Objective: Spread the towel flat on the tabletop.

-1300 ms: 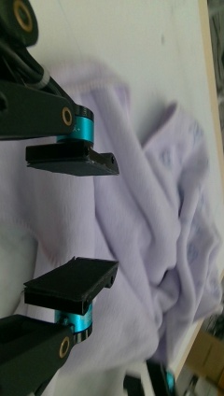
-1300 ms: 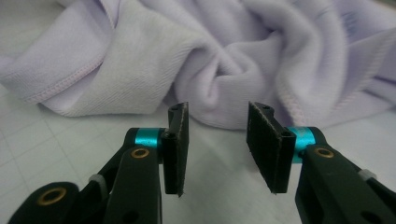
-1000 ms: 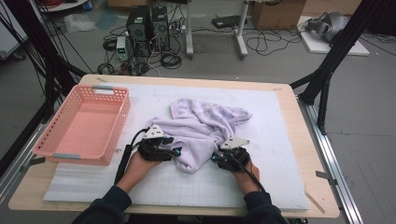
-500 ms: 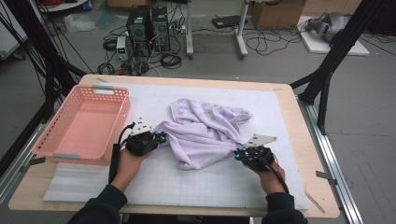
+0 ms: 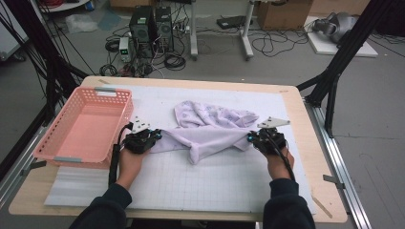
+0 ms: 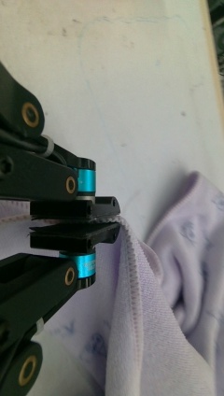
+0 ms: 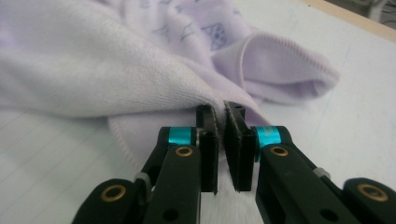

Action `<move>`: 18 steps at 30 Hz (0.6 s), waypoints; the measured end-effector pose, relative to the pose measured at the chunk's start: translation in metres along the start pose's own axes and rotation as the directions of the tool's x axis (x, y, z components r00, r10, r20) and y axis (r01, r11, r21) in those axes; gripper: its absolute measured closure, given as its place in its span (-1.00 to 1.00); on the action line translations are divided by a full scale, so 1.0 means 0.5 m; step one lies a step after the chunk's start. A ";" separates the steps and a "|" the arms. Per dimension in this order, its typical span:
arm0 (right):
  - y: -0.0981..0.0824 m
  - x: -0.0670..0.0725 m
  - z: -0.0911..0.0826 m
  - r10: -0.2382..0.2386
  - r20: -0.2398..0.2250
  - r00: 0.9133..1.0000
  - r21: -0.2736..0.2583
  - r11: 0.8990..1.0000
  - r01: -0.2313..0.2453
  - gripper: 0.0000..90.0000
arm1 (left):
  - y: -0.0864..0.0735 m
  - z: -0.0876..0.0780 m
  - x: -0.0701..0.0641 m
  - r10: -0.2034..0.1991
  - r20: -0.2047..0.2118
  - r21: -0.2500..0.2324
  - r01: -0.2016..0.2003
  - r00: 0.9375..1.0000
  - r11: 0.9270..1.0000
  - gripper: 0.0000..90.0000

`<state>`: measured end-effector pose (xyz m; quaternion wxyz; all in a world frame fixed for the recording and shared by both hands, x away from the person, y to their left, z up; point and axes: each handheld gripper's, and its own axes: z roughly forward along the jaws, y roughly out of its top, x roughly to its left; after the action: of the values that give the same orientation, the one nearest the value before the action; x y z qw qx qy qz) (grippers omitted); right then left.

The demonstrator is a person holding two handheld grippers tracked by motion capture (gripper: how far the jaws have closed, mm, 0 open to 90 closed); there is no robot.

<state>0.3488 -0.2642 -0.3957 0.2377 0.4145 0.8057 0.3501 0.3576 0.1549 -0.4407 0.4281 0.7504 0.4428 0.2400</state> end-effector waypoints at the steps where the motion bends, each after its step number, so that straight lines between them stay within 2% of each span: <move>1: 0.005 0.001 0.013 0.007 0.016 1.000 0.003 1.000 -0.007 0.86 | 0.001 -0.001 -0.001 -0.015 -0.005 0.006 0.015 1.000 1.000 0.66; 3: 0.007 0.000 0.035 0.018 0.045 0.999 0.004 1.000 -0.018 0.85 | 0.004 -0.008 -0.005 -0.052 0.029 -0.001 0.052 0.998 0.999 0.30; 4: 0.005 -0.003 0.044 0.021 0.053 0.998 0.013 1.000 -0.022 0.85 | 0.007 -0.014 -0.009 -0.042 0.040 -0.007 0.042 0.998 0.999 0.19; 6: 0.000 -0.011 0.054 0.048 0.055 0.997 0.025 0.998 -0.050 0.83 | 0.012 -0.027 -0.019 -0.025 0.070 -0.028 0.027 0.997 0.999 0.11; 7: -0.002 -0.014 0.054 0.064 0.049 0.997 0.026 0.998 -0.065 0.81 | 0.015 -0.036 -0.028 -0.016 0.110 -0.044 0.021 0.994 0.999 0.10; 8: -0.004 -0.018 0.053 0.071 0.043 0.997 0.019 0.997 -0.072 0.78 | 0.016 -0.042 -0.038 -0.019 0.159 -0.057 0.029 0.987 0.998 0.12; 10: -0.004 -0.017 0.048 0.076 0.042 0.996 0.012 0.997 -0.077 0.68 | 0.017 -0.049 -0.060 0.010 0.274 -0.064 0.007 0.962 0.998 0.29; 11: -0.005 -0.016 0.043 0.073 0.044 0.996 0.007 0.997 -0.073 0.64 | 0.017 -0.048 -0.075 0.028 0.318 -0.061 -0.009 0.948 0.998 0.30; 14: -0.011 -0.014 0.027 0.066 0.045 0.997 -0.016 0.998 -0.066 0.58 | 0.014 -0.036 -0.122 0.071 0.410 -0.035 -0.063 0.909 0.997 0.36; 16: -0.019 -0.016 0.014 0.068 0.043 0.997 -0.035 0.997 -0.067 0.55 | 0.013 -0.023 -0.150 0.066 0.456 -0.020 -0.065 0.888 0.998 0.35; 17: -0.024 -0.017 0.006 0.069 0.041 0.997 -0.043 0.997 -0.067 0.55 | 0.012 -0.015 -0.163 0.052 0.472 -0.011 -0.053 0.880 0.999 0.30; 18: -0.029 -0.018 -0.001 0.077 0.039 0.996 -0.054 0.996 -0.075 0.55 | 0.012 -0.007 -0.176 0.051 0.477 -0.001 -0.057 0.878 0.998 0.22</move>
<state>0.3459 -0.2780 -0.4054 0.2516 0.4454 0.7749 0.3713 0.3144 0.0786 -0.4320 0.5119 0.8013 0.3044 0.0571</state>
